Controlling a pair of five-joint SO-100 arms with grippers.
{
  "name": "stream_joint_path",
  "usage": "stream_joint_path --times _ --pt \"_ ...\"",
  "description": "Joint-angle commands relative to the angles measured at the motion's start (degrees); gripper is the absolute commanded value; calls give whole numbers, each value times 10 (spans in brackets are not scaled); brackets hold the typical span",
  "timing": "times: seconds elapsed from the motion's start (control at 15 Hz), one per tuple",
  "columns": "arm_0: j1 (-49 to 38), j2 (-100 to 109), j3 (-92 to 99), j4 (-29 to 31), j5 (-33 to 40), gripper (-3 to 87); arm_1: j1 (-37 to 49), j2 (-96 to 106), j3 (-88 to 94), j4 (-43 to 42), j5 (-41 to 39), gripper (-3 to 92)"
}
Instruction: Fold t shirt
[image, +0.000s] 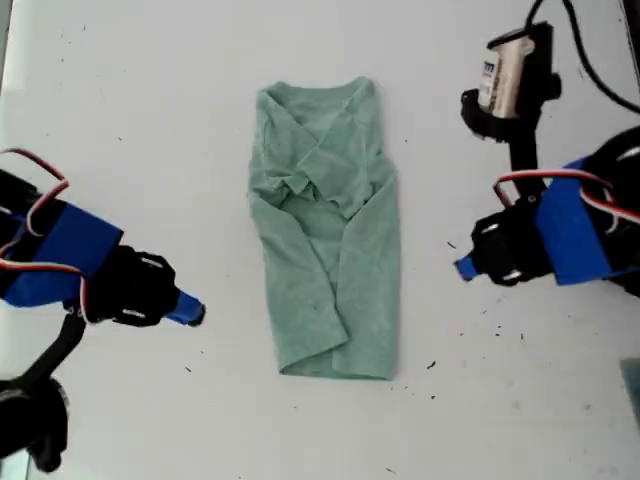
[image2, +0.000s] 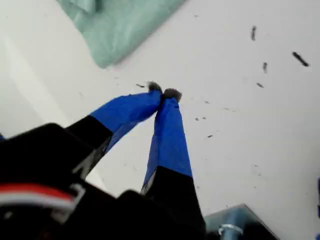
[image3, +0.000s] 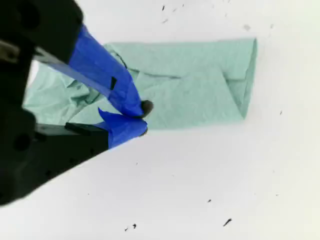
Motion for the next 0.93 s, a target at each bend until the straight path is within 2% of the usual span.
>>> stream_joint_path --times 0.0,0.2,0.4,0.67,0.87 --pt "11 -21 -88 6 22 205 -29 -47 -108 10 13 387" --pt "1 -71 -120 8 47 245 -42 -125 -144 6 20 397" --pt "-12 -182 -134 -62 82 253 -52 -204 -136 -41 25 393" --pt "-18 -377 -250 -70 102 261 -62 -309 -151 -112 18 386" --pt "-31 -448 -279 -83 100 274 -80 -379 -174 -150 29 383"
